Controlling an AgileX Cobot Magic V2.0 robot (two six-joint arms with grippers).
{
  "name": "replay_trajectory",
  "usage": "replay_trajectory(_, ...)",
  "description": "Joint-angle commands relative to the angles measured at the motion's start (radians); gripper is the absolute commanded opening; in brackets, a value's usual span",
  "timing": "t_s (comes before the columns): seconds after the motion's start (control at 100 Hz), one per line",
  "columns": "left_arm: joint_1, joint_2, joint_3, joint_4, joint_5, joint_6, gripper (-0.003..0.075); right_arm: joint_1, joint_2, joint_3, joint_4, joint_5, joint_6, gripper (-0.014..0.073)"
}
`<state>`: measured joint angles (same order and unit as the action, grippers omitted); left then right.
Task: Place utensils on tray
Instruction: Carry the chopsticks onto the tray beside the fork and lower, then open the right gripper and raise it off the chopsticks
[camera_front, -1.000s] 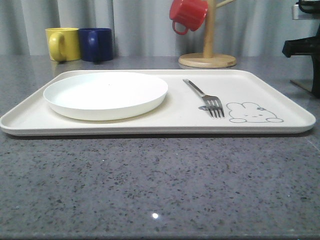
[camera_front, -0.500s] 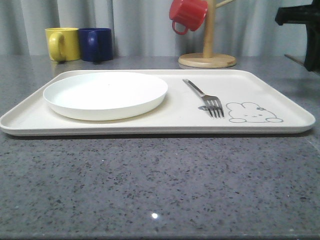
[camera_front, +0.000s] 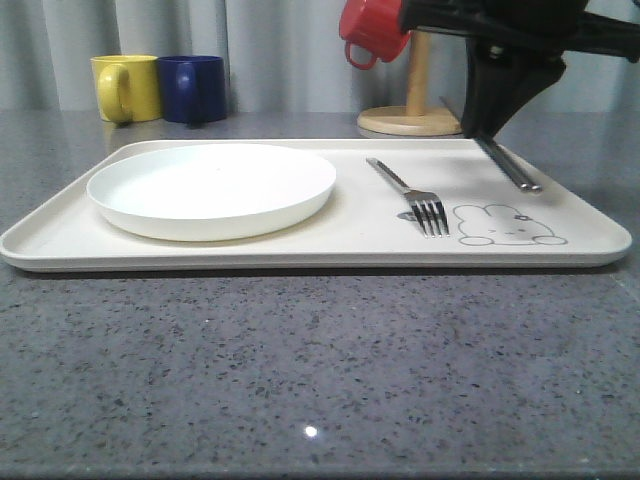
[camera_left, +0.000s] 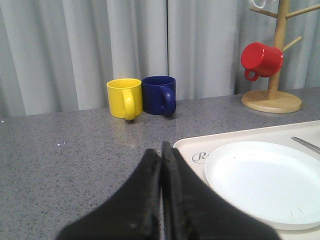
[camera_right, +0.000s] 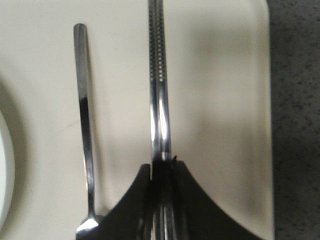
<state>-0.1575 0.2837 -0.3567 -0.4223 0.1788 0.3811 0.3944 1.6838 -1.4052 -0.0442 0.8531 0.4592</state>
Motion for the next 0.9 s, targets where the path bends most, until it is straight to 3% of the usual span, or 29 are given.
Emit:
replay_trajectory(0.0, -0.002, 0.008, -0.028, -0.006, -0.078, -0.003, -0.0019, 0.014, -0.021, -0.033, -0.030, -0.059, 0.029, 0.0024)
replay_trajectory(0.59, -0.002, 0.008, -0.028, -0.006, -0.078, -0.003, -0.0019, 0.015, 0.062, -0.033, -0.013, -0.066, 0.038, 0.0034)
replay_trajectory(0.89, -0.002, 0.008, -0.028, -0.006, -0.078, -0.003, -0.0019, 0.015, 0.062, -0.033, -0.013, -0.066, 0.038, 0.0344)
